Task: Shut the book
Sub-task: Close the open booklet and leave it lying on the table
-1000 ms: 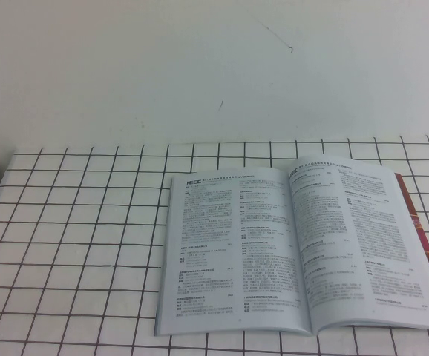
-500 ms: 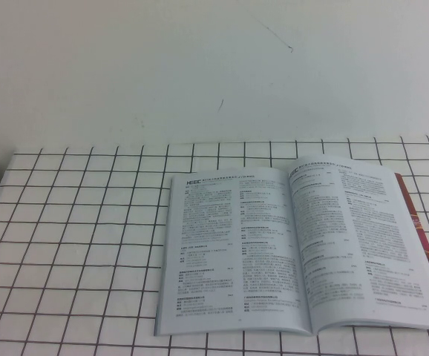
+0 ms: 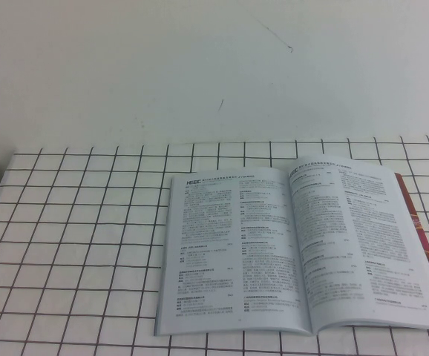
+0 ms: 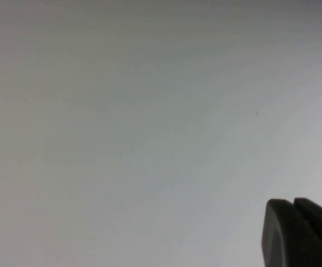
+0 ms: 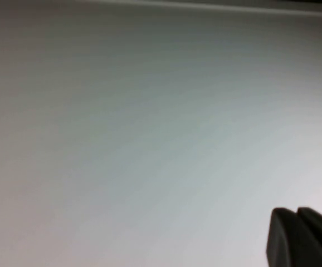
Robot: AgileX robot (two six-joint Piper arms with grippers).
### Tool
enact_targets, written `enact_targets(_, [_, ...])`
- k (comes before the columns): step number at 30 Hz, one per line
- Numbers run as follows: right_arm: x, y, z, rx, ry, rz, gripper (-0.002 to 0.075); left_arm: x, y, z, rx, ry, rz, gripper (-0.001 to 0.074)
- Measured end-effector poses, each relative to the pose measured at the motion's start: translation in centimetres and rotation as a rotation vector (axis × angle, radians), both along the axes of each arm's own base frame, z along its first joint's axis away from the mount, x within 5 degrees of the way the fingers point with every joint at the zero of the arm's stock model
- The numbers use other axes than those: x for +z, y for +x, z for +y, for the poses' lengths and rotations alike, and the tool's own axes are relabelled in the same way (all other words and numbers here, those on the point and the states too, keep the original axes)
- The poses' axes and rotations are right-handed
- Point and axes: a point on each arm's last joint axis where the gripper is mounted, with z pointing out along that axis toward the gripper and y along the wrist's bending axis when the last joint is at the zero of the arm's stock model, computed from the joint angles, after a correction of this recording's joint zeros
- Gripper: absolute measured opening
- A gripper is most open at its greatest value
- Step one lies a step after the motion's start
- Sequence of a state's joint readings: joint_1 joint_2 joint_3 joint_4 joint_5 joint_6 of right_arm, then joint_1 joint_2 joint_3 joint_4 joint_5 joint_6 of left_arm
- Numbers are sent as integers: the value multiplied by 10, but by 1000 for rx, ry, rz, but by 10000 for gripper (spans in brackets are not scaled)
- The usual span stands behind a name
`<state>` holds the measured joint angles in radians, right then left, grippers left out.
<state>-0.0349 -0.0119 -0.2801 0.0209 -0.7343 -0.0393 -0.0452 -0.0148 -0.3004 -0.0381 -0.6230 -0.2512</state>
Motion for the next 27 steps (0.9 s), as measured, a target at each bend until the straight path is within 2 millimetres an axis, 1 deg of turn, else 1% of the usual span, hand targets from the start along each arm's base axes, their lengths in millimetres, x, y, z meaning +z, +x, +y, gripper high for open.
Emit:
enact_targets(4, [43,-25,2,109,42,-46,-3,39,-22,0,5,16,2,-4])
enact_targets(6, [61,-29,2,142,61,-28,-3,57,-26,0,9,24,23,-4])
enact_targets(8, [79,-25,2,155,77,44,-3,71,-22,-1,17,38,78,-4])
enact_targets(10, [91,-8,2,152,94,206,-3,80,-12,-1,23,50,176,-4])
enact_targets(13, [95,30,1,155,144,537,-3,86,13,-2,21,60,405,-4])
enact_targets(14, [94,41,1,154,158,629,-3,84,25,-2,18,62,507,-4])
enact_targets(16, [85,67,1,168,205,848,-3,76,51,-3,8,64,718,-4])
enact_targets(18, [71,90,2,188,248,1028,-3,58,79,-6,-27,52,969,-4])
enact_targets(20, [54,113,5,223,292,1215,-3,37,102,-9,-65,39,1207,-4])
enact_targets(22, [38,133,10,278,325,1384,-3,20,121,-12,-97,26,1394,-4])
enact_targets(23, [32,140,14,300,323,1447,-3,11,132,-14,-108,23,1487,-4])
enact_targets(25, [19,155,21,329,262,1570,-3,-5,151,-15,-114,22,1630,-4])
enact_targets(27, [3,174,31,361,137,1693,-3,-17,165,-18,-139,4,1721,-4])
